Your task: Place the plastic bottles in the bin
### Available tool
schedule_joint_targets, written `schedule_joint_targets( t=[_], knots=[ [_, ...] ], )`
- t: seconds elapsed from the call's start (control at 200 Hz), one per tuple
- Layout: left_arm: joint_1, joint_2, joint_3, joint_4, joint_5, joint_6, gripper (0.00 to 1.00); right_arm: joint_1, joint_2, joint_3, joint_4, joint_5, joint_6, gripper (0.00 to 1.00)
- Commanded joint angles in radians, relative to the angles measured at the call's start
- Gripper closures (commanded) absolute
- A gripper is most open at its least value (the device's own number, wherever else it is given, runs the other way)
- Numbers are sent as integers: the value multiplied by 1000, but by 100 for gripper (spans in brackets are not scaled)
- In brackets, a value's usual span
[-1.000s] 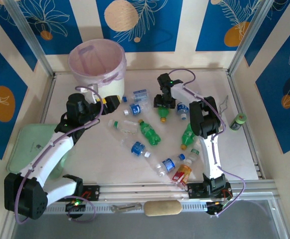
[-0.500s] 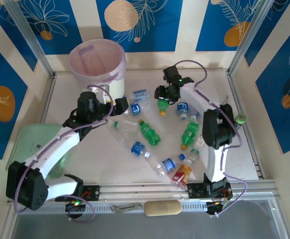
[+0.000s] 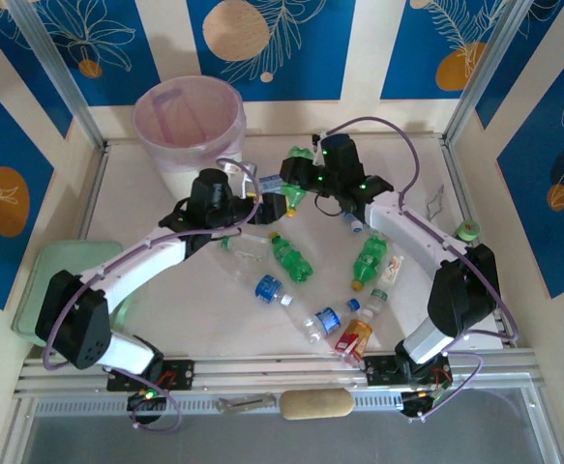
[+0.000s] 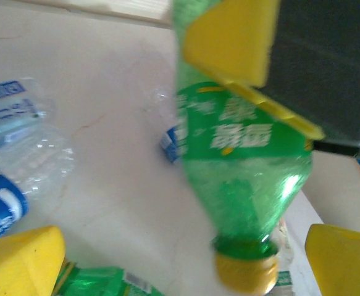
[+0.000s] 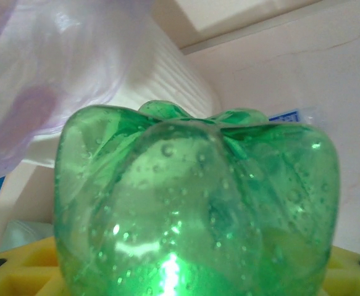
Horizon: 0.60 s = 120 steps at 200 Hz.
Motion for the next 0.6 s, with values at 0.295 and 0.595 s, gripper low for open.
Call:
schedule_joint_targets(
  t=[0.295,0.595],
  knots=[
    [-36,1,46,58,83,20,4,96,-42,7,151,37,44,43],
    [-36,-14,44,63,48,60,27,121,-81,-58,164,31,85,43]
  ],
)
